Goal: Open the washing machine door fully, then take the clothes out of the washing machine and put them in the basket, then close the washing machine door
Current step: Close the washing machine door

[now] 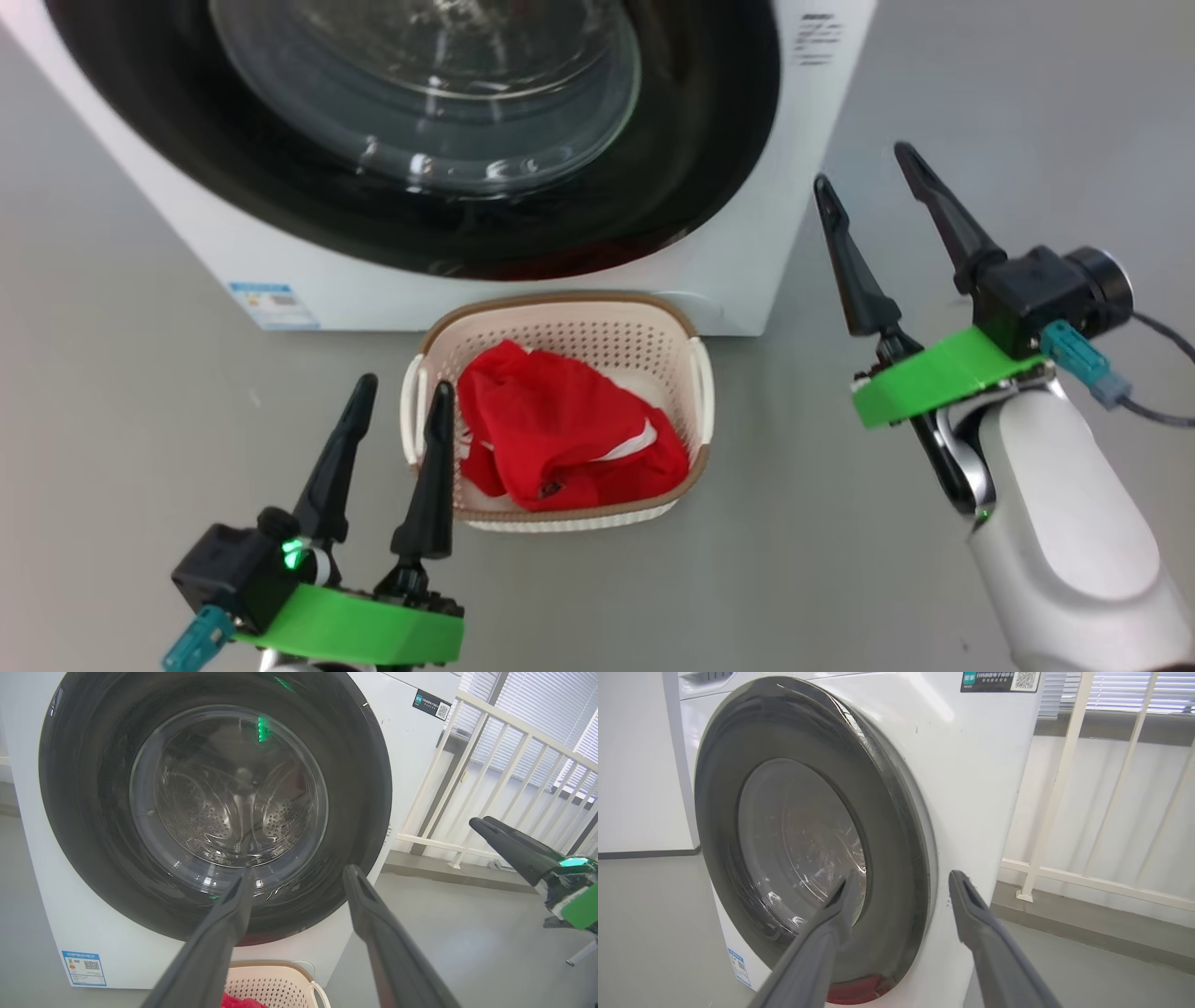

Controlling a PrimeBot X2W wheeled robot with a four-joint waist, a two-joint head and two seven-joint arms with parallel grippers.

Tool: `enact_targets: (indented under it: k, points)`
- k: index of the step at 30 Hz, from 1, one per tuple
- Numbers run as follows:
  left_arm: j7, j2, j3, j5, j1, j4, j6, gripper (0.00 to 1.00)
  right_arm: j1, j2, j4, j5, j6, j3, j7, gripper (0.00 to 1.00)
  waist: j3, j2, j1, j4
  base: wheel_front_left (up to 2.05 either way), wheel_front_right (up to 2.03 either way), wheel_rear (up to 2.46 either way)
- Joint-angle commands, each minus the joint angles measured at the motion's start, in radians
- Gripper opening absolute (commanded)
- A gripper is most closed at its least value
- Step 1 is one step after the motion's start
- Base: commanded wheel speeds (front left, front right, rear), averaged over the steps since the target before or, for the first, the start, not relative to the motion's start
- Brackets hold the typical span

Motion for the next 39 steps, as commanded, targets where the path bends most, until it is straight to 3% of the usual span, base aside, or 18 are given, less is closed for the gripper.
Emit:
enact_targets:
  k: [1, 17, 25, 39]
  points:
    - [-0.009, 0.019, 0.038, -0.006, 0.013, -0.015, 0.008, 1.0, 0.028, 0.012, -0.043, 0.012, -0.004, 0.012, -0.002, 1.0, -0.053, 0.0, 0.0, -0.058, 0.0, 0.0, 0.0]
    - [-0.012, 0.037, 0.086, -0.01, 0.112, 0.019, 0.016, 1.0, 0.351, 0.013, -0.242, -0.027, -0.004, -0.133, -0.002, 1.0, -0.202, 0.0, 0.0, -0.16, 0.0, 0.0, 0.0]
    - [-0.012, 0.053, 0.103, 0.008, 0.16, 0.018, 0.017, 1.0, 0.481, 0.013, -0.315, -0.004, -0.004, -0.152, -0.002, 1.0, -0.244, 0.0, 0.0, -0.162, 0.0, 0.0, 0.0]
    - [-0.012, 0.073, 0.118, 0.038, 0.219, 0.009, 0.019, 1.0, 0.62, 0.013, -0.327, 0.056, -0.004, -0.18, 0.009, 1.0, -0.296, 0.0, 0.0, -0.154, 0.0, 0.0, 0.0]
